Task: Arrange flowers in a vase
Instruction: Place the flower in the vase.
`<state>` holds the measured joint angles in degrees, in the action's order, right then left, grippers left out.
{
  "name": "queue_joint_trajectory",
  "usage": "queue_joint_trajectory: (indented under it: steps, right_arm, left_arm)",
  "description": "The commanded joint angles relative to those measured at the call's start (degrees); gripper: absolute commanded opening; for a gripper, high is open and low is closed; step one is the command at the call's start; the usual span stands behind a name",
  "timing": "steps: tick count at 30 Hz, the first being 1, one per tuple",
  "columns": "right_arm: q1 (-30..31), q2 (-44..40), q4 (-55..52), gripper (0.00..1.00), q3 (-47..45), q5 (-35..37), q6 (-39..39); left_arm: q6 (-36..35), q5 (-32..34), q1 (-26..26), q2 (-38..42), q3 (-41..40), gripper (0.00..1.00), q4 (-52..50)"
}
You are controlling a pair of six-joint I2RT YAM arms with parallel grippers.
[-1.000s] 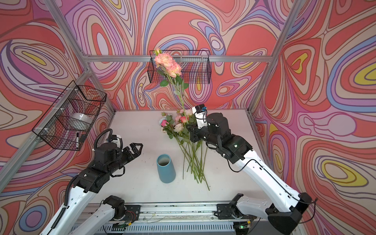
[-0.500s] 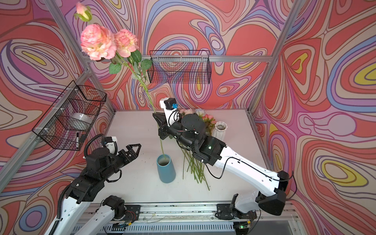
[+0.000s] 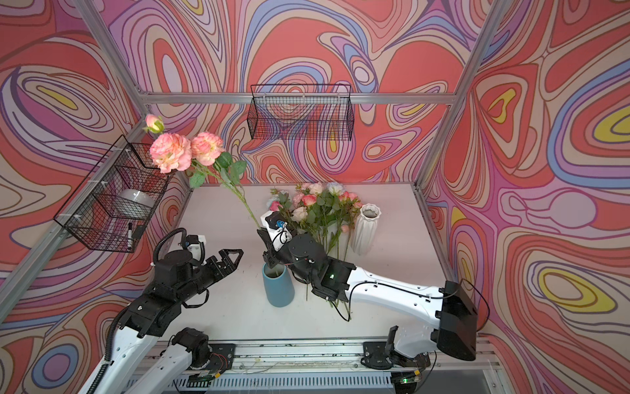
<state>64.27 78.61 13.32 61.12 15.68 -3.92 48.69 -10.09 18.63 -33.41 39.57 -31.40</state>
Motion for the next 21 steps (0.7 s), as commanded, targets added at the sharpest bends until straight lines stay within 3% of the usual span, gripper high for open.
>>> queue_joint_trajectory:
  steps: [1,6,9,11,13,18,21]
  right_arm:
    - [0.99,-4.21,4.21,0.0,-3.6,1.88,-3.33]
    - [1.03,-6.25,1.7,0.0,-7.4,1.27,-7.53]
    - [0.96,-6.96,-1.02,0.06,-7.98,0.5,-9.17]
    - [1.03,-7.37,-2.95,0.16,-8.12,-0.23,-9.9]
    - [1.13,-8.08,-5.35,0.32,-8.0,-0.73,-10.63]
    - [1.3,-11.23,-9.96,0.46,-8.43,-1.54,-12.17]
    - [1.3,-14.0,-14.32,0.72,-9.27,-2.87,-14.44]
  left_arm:
    - [1.0,-2.26,-0.44,0.23,-1.54,0.98,1.56]
    - [1.15,-3.48,-0.42,0.08,-3.64,0.97,1.84]
    - [1.07,-4.43,-0.41,-0.32,-4.47,0.97,1.87]
    - [1.06,-5.02,-0.4,-0.63,-4.87,0.97,1.87]
    - [0.84,-5.58,-0.42,-0.78,-5.25,0.97,1.69]
    - [0.7,-6.34,-0.38,-1.38,-5.91,0.97,1.6]
    - [0.95,-7.01,-0.36,-2.16,-6.48,0.96,2.25]
